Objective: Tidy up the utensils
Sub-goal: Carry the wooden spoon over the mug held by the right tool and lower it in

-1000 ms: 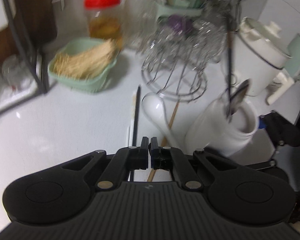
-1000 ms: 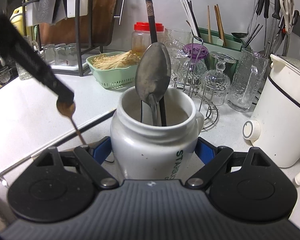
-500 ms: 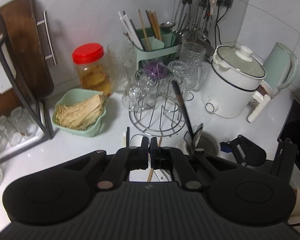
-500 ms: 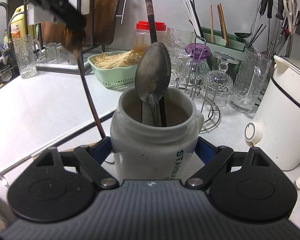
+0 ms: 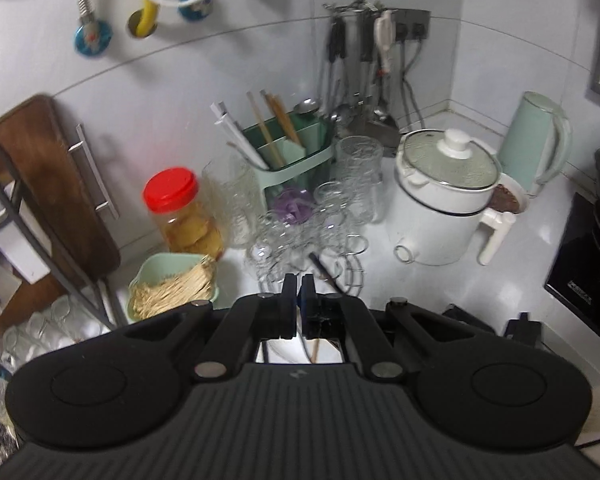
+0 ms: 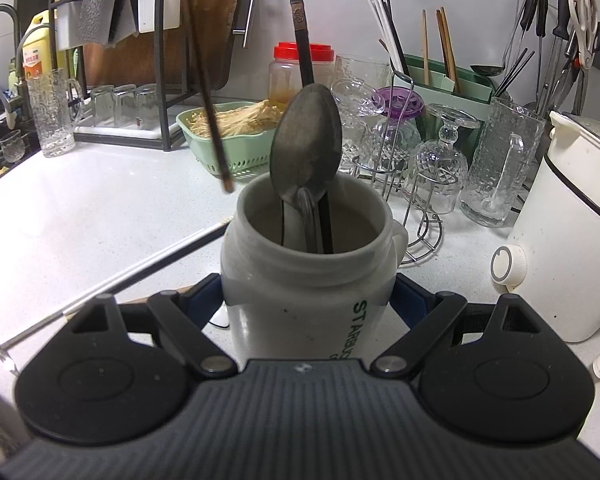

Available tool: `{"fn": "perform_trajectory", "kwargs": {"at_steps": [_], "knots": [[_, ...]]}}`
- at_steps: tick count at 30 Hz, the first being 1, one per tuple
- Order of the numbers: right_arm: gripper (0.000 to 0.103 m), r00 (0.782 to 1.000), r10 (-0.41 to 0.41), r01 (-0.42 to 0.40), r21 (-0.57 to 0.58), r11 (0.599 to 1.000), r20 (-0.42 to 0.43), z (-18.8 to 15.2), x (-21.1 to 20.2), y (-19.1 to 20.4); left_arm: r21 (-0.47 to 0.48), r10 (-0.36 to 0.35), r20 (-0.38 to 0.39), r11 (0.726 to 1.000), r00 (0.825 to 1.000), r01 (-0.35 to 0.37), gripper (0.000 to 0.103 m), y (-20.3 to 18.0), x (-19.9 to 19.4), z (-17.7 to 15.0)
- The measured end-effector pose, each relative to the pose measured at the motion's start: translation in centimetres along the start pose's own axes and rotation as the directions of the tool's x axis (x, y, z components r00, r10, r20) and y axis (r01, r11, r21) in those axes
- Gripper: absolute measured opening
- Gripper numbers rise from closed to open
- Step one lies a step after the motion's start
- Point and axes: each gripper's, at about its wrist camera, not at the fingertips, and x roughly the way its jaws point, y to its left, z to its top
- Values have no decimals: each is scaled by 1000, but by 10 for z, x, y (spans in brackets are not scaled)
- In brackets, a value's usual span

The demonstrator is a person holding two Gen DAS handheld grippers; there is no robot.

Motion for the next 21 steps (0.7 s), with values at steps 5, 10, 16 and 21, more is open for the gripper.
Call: {"fn": "perform_trajectory", "kwargs": {"at_steps": [5, 10, 16, 21], "knots": [[91, 1000, 4, -4, -3, 1000, 0, 0, 0, 0, 45, -16, 8, 999, 1000, 15, 2, -17, -2, 8], [91, 1000, 7, -7, -7, 1000, 1, 0, -1, 0, 66, -34, -4, 997, 999, 34, 2, -27, 9, 8], [91, 1000, 13, -13, -9, 1000, 3, 0, 0, -1, 67, -73, -83, 995, 994, 78, 2, -35, 30, -2], [91, 1000, 16, -16, -8, 1000, 9, 0, 0, -1, 81, -115, -166, 988, 979, 130, 2, -46, 51, -12]]}}
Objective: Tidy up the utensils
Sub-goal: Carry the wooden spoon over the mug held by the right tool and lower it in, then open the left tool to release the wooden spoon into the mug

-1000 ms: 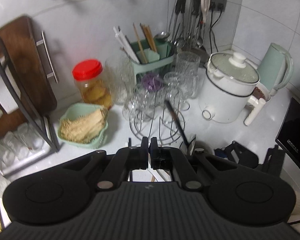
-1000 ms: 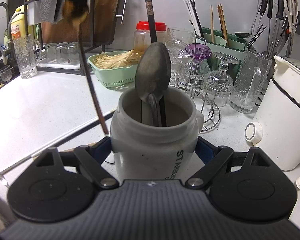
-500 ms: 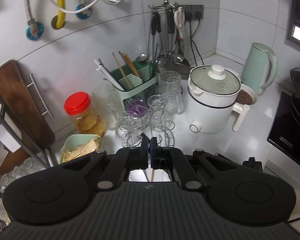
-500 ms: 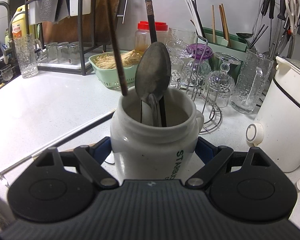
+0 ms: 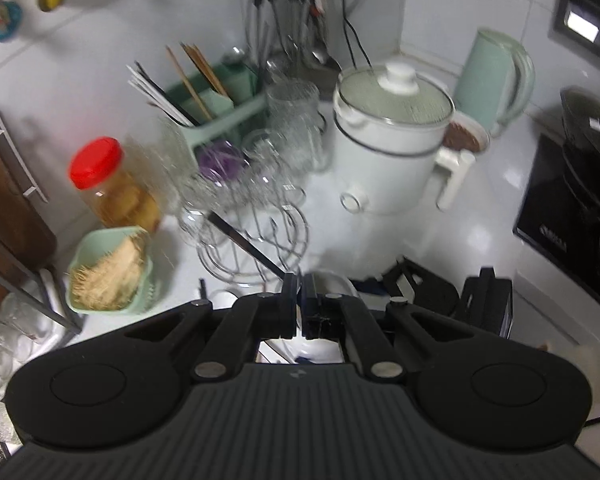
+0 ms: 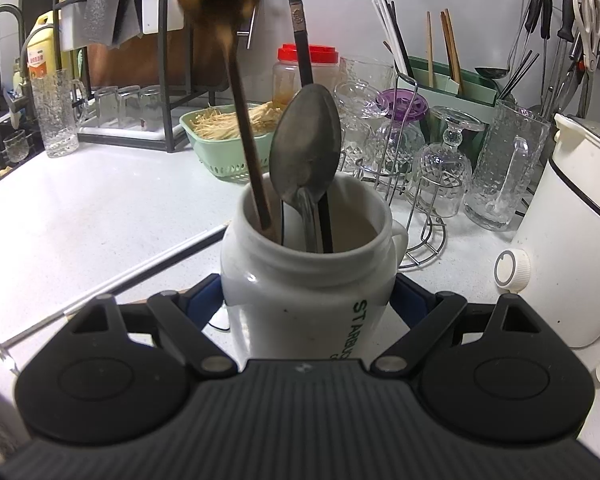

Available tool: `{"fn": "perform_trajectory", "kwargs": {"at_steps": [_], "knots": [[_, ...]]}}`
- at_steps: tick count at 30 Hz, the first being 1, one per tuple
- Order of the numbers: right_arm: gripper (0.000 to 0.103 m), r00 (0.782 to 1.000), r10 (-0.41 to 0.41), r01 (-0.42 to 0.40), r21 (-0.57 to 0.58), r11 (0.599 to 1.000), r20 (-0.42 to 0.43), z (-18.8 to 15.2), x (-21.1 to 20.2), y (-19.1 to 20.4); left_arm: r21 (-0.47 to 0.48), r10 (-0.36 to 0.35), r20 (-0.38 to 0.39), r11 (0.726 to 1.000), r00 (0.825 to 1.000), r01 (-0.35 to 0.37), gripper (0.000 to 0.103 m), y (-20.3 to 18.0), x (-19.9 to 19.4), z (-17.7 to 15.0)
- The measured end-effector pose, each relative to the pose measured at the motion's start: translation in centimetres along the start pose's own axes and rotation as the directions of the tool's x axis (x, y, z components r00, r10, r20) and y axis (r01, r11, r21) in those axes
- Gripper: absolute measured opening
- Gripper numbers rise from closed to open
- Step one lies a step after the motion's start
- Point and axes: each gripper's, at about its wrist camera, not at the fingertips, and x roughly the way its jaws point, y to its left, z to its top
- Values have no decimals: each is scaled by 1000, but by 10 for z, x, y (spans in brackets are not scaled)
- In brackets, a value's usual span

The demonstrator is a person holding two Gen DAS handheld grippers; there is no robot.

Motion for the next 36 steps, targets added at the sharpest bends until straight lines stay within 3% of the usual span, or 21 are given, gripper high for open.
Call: {"fn": "perform_trajectory", "kwargs": {"at_steps": [11, 18, 22, 27, 36], "knots": [[91, 1000, 5, -5, -2, 1000, 6, 0, 0, -1, -23, -17, -62, 1000, 998, 16, 3, -7, 30, -7], [91, 1000, 5, -5, -3, 1000, 6, 0, 0, -1, -44, 1, -39, 999, 999, -3, 3, -6, 24, -4], [91, 1000, 5, -5, -1, 1000, 5, 0, 0, 0, -80, 1, -18, 997, 1000, -2, 20, 0, 14, -6], [91, 1000, 1, -1, 4, 1000, 6, -1, 0, 0, -115, 16, 43, 993, 999, -11, 32, 5, -6, -14], [91, 1000, -19, 19, 21, 1000, -13, 1, -1, 3, -294, 86, 148, 955, 985, -39, 38, 38, -58, -64]]}}
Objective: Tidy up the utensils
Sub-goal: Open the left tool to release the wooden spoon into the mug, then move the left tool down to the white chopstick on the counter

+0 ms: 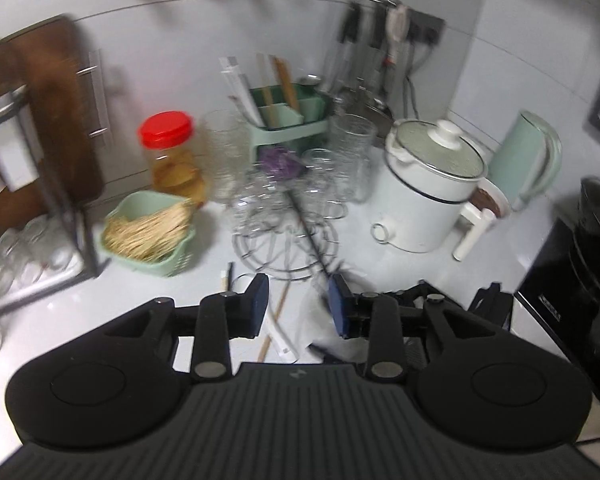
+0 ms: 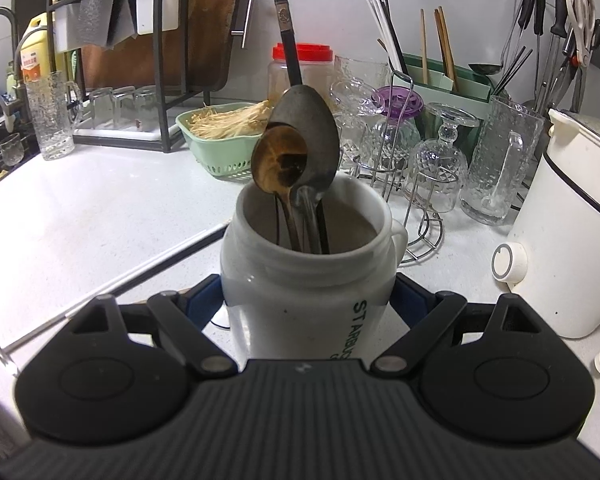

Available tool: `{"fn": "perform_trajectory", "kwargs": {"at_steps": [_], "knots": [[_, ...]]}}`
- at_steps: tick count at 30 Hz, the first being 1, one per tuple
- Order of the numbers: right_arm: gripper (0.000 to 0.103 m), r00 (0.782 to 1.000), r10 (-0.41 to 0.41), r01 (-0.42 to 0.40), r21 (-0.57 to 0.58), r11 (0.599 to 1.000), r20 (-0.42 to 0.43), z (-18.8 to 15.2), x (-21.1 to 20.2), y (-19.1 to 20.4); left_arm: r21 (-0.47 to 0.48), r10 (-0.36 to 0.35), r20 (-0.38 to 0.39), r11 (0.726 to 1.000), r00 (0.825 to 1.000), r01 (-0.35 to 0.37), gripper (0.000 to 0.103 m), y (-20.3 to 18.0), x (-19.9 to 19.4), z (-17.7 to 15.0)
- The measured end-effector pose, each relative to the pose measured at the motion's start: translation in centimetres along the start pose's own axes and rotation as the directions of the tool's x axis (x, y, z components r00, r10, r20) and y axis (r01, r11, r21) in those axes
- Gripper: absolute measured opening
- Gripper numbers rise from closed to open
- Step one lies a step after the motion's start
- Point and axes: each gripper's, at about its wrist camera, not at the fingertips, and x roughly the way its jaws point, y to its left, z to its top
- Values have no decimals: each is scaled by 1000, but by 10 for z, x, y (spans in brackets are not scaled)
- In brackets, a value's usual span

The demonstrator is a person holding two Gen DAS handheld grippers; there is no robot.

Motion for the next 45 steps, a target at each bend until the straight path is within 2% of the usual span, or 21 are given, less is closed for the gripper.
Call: {"fn": "perform_trajectory", "kwargs": {"at_steps": [5, 9, 13, 17, 19, 22, 25, 27, 28, 33, 35, 36, 38, 41, 45], "knots": [[91, 1000, -15, 15, 6, 1000, -18, 2, 0, 1, -136, 69, -8, 988, 998, -70, 38, 44, -14, -31], [91, 999, -17, 18, 8, 1000, -33, 3, 1, 1, -235, 116, -40, 964, 992, -122, 38, 77, -21, -59], [91, 999, -20, 21, 11, 1000, -50, 5, 2, 2, -309, 129, -88, 939, 988, -150, 38, 100, -24, -90], [91, 998, -16, 17, 8, 1000, -64, 6, 2, 1, -372, 107, -148, 915, 983, -155, 38, 114, -16, -123], [91, 998, -12, 13, 4, 1000, -68, 6, 2, 1, -370, 81, -191, 917, 978, -148, 38, 113, -6, -141], [91, 997, -3, 3, 1, 1000, -76, 6, 1, 0, -325, 45, -262, 937, 964, -131, 38, 108, 8, -168], [91, 997, 11, -11, -9, 1000, -77, 6, 0, -1, -348, 4, -316, 930, 949, -119, 38, 106, 18, -195], [91, 997, 17, -18, -14, 1000, -80, 6, -1, -2, -423, -40, -317, 900, 947, -103, 38, 113, 21, -209], [91, 997, 19, -20, -15, 1000, -80, 6, -1, -2, -469, -55, -314, 877, 948, -105, 38, 118, 21, -215], [91, 997, 20, -21, -13, 1000, -80, 5, -2, -3, -690, -120, -250, 718, 961, -90, 38, 145, 21, -240], [91, 997, 19, -20, -12, 1000, -78, 5, -2, -3, -743, -128, -224, 664, 966, -85, 38, 153, 22, -243], [91, 997, 17, -17, -11, 1000, -78, 5, -2, -2, -760, -130, -219, 645, 967, -86, 38, 155, 22, -245], [91, 997, 13, -14, -9, 1000, -78, 5, -2, -1, -772, -127, -224, 628, 966, -97, 38, 156, 23, -247], [91, 997, 21, -22, -13, 1000, -80, 5, -3, 0, -779, -134, -218, 620, 967, -90, 37, 154, 26, -244], [91, 997, 25, -26, -16, 1000, -77, 4, -5, 1, -748, -125, -256, 654, 958, -115, 37, 147, 36, -240]]}}
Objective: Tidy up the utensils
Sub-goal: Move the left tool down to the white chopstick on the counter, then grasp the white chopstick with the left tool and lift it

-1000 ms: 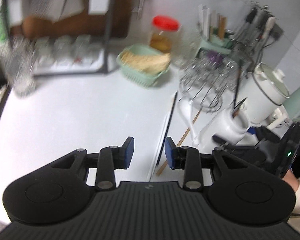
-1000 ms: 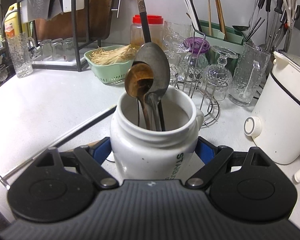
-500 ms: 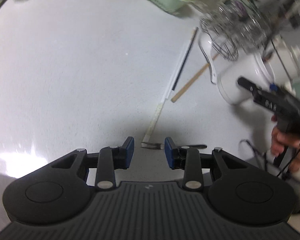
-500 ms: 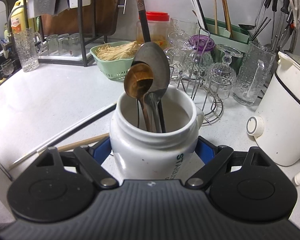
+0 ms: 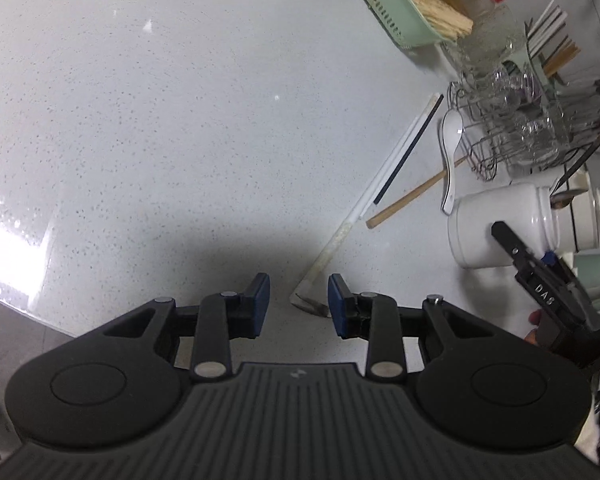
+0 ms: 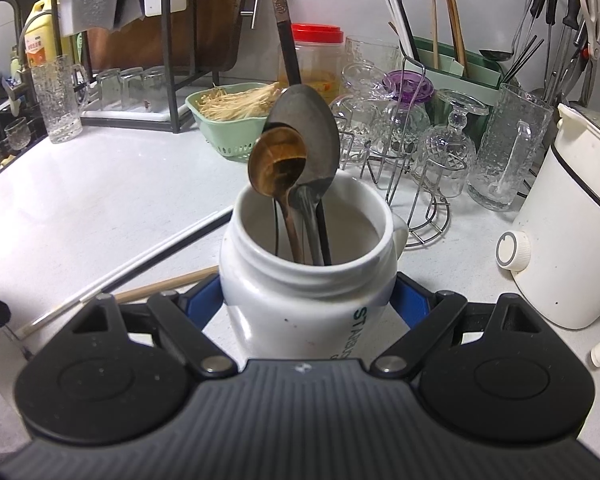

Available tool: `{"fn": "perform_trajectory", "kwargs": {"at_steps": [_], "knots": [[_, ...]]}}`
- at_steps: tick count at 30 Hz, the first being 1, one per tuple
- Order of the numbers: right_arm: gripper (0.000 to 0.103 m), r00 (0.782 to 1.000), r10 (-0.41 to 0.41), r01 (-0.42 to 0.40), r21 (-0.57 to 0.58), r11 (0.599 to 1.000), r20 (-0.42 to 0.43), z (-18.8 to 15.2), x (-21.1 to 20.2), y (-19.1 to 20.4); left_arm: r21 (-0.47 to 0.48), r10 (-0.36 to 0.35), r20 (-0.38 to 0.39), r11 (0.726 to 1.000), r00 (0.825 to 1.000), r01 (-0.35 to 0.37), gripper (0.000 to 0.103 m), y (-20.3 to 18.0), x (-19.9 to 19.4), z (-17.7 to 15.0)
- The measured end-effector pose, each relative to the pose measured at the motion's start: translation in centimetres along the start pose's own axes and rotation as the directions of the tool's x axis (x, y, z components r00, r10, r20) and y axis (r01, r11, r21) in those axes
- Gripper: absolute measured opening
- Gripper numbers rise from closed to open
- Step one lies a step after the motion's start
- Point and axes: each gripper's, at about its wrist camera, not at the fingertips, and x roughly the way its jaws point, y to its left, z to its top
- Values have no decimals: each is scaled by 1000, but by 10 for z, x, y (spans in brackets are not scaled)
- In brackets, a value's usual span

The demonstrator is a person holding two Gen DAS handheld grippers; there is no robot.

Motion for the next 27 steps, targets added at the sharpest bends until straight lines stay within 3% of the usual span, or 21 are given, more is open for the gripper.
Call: {"fn": "perform_trajectory", "kwargs": {"at_steps": [10, 11, 13, 15, 27], "knots": [[91, 1000, 7, -7, -1, 1000, 2, -4, -5, 5, 105, 73, -17, 992, 997, -71, 35, -21, 10, -1], [91, 1000, 4, -4, 4, 1000, 2, -4, -5, 5, 122, 83, -17, 989, 996, -80, 32, -24, 11, -2], [91, 1000, -2, 2, 9, 1000, 4, -4, -5, 7, 134, 106, -21, 986, 994, -102, 17, -27, 14, -2], [91, 1000, -7, 7, 13, 1000, 6, -5, -5, 8, 134, 114, -28, 985, 993, -109, 12, -27, 18, 0], [91, 999, -33, 32, 32, 999, 21, -7, -6, 12, 205, 146, 12, 968, 989, -145, 8, -50, 10, 6]]}}
